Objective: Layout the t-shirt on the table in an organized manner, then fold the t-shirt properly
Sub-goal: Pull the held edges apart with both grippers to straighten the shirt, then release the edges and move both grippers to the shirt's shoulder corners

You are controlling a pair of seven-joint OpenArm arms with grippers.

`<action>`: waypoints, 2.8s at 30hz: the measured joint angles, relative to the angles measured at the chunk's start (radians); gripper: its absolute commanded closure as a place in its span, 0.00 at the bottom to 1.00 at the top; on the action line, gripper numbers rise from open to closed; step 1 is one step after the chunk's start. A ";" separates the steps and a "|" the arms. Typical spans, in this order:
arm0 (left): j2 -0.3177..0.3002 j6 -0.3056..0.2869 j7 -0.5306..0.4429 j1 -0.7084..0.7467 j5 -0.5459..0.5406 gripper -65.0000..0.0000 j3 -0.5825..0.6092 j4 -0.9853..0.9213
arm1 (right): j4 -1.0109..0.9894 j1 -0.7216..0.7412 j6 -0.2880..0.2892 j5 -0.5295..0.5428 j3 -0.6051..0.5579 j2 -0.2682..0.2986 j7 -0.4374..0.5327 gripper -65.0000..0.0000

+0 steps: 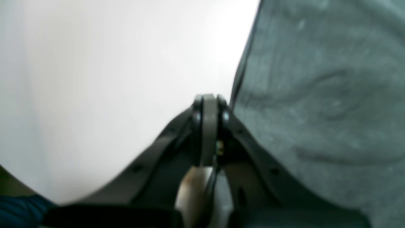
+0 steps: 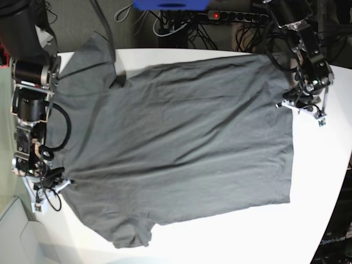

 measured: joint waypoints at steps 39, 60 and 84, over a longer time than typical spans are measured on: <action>-0.060 -0.035 -0.135 -0.145 -0.201 1.00 0.136 -0.266 | 0.468 -0.269 0.188 -0.003 -0.002 -0.035 -0.266 0.92; -0.212 -0.008 -0.239 -0.346 -0.143 1.00 0.139 -0.568 | 0.468 -0.269 0.259 0.000 -0.006 -0.008 -0.354 0.93; -0.200 0.002 0.172 -0.244 -0.131 0.99 0.135 -0.064 | 0.743 -0.409 0.348 -0.006 0.063 0.008 -0.377 0.72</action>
